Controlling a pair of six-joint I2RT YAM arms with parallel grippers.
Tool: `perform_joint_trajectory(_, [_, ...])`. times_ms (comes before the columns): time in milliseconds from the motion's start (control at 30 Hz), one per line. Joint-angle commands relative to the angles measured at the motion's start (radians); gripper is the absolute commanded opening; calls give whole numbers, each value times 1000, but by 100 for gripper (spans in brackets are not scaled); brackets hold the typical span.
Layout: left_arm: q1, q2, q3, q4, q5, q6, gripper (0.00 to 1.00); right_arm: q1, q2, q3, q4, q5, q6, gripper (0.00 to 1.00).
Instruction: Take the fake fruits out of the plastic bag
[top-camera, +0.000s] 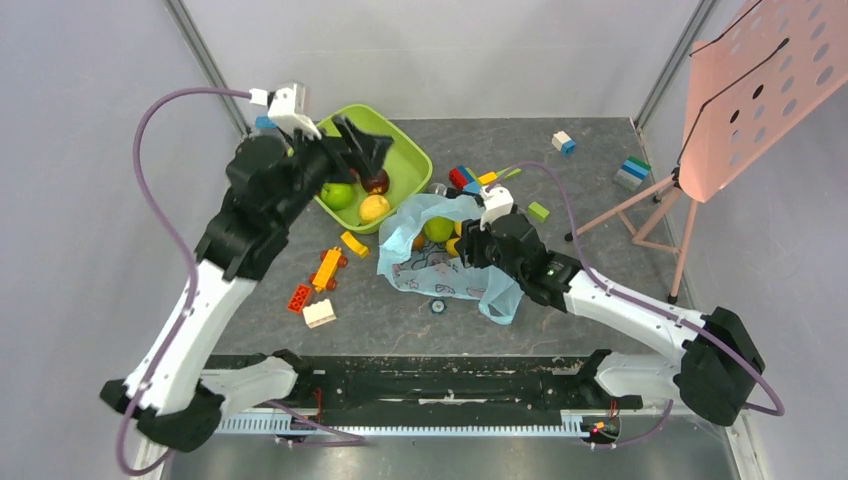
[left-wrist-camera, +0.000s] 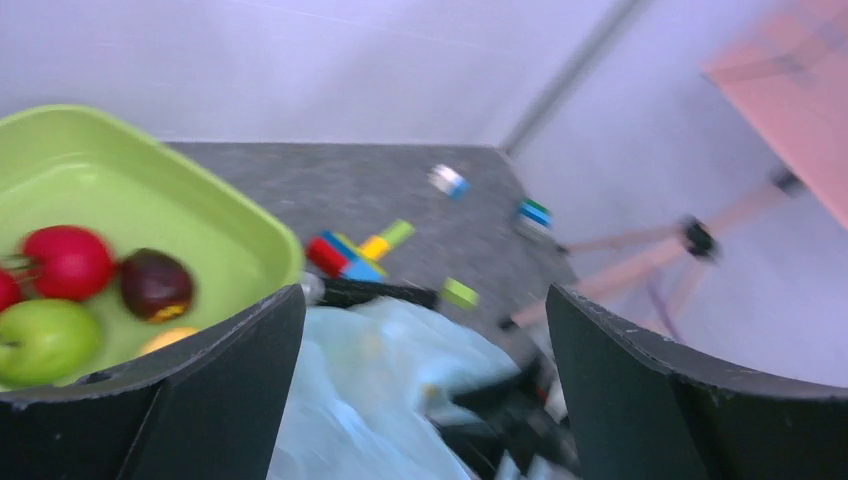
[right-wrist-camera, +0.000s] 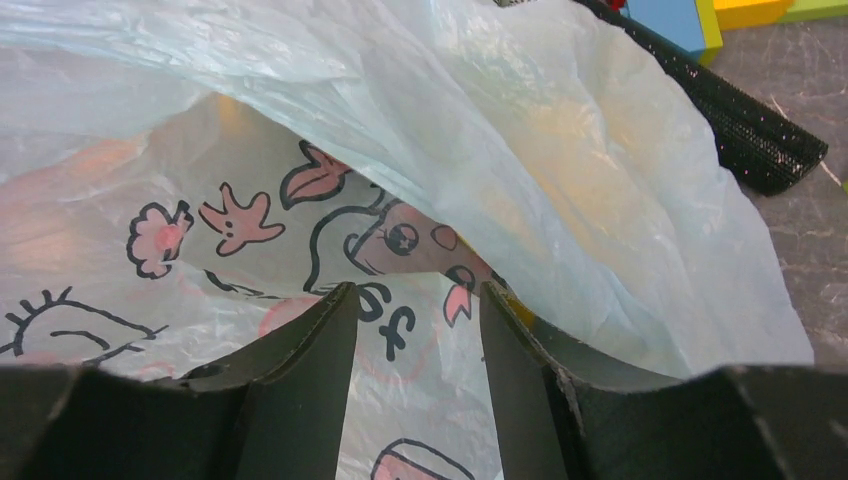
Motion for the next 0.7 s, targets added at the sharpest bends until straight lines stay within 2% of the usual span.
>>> perform_joint_trajectory(0, [-207, -124, -37, -128, -69, 99, 94, -28, 22, 69, -48, -75, -39, 50])
perform_joint_trajectory(133, [-324, -218, -112, -134, 11, 65, 89, -74, 41, 73, -35, -121, -36, 47])
perform_joint_trajectory(233, [-456, -236, -160, -93, 31, 73, 85, -106, 50, 78, -21, -154, -28, 45])
perform_joint_trajectory(400, [-801, -116, -140, -92, -208, 192, 84, -145, 57, 89, 5, -226, -15, 44])
perform_joint_trajectory(467, [-903, -57, -125, -97, -330, 219, 84, -157, 59, 88, 5, -266, -9, 44])
perform_joint_trajectory(567, [-957, 2, -125, -77, -393, 210, 80, -173, 65, 83, 5, -317, 1, 44])
perform_joint_trajectory(667, [-977, 30, -170, 3, -378, 198, 78, -176, 76, 77, 38, -352, 5, 43])
